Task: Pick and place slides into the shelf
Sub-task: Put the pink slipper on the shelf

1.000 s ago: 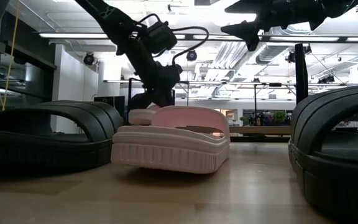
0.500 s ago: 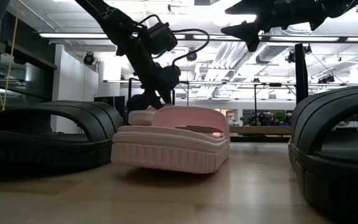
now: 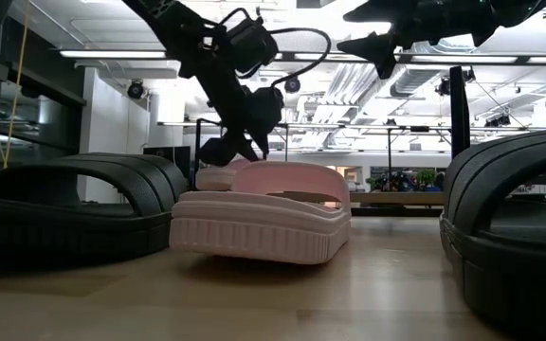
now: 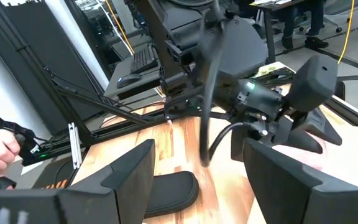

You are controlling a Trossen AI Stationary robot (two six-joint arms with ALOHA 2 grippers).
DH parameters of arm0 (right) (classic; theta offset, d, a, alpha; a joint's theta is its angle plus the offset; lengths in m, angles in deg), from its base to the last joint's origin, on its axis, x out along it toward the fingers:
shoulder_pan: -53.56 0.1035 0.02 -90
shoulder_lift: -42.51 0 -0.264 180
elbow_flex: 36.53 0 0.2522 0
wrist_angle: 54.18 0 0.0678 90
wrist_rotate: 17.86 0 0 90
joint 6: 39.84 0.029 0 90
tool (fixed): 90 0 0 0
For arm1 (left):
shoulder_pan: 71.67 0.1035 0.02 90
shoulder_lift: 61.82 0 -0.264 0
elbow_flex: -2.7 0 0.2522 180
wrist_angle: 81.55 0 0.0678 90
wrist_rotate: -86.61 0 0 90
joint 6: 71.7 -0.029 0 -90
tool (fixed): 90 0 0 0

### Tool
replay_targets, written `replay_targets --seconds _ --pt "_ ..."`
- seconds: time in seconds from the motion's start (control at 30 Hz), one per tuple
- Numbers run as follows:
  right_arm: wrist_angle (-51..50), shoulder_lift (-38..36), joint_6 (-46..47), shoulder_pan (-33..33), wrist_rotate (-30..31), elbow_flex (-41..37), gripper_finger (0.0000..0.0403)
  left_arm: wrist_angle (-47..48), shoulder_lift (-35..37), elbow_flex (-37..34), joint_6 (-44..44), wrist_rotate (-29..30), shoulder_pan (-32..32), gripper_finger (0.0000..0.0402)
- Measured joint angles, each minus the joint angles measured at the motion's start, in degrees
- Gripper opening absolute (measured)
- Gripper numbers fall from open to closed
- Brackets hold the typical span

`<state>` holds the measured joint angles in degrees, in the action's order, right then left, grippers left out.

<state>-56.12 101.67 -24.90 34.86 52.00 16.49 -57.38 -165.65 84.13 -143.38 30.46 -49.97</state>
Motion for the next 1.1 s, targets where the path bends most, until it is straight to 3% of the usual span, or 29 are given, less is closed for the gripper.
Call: replay_targets --seconds 0.23,0.53,0.9,1.1 --pt "0.0 0.0 0.0 0.0 0.0 0.0 0.0233 0.7 1.5 1.8 4.5 1.7 -1.2 0.0128" --pt "0.0 0.0 -0.5 0.0 0.0 0.0 0.0233 8.7 8.0 1.8 13.9 1.2 -2.9 0.0128" --pt "0.0 0.0 -0.2 0.0 0.0 0.0 0.0233 23.7 15.0 1.8 32.7 -0.2 -6.9 0.0128" --pt "0.0 0.0 -0.3 1.0 0.0 0.0 0.0233 28.6 18.0 1.8 43.7 -4.0 -11.4 0.0128"
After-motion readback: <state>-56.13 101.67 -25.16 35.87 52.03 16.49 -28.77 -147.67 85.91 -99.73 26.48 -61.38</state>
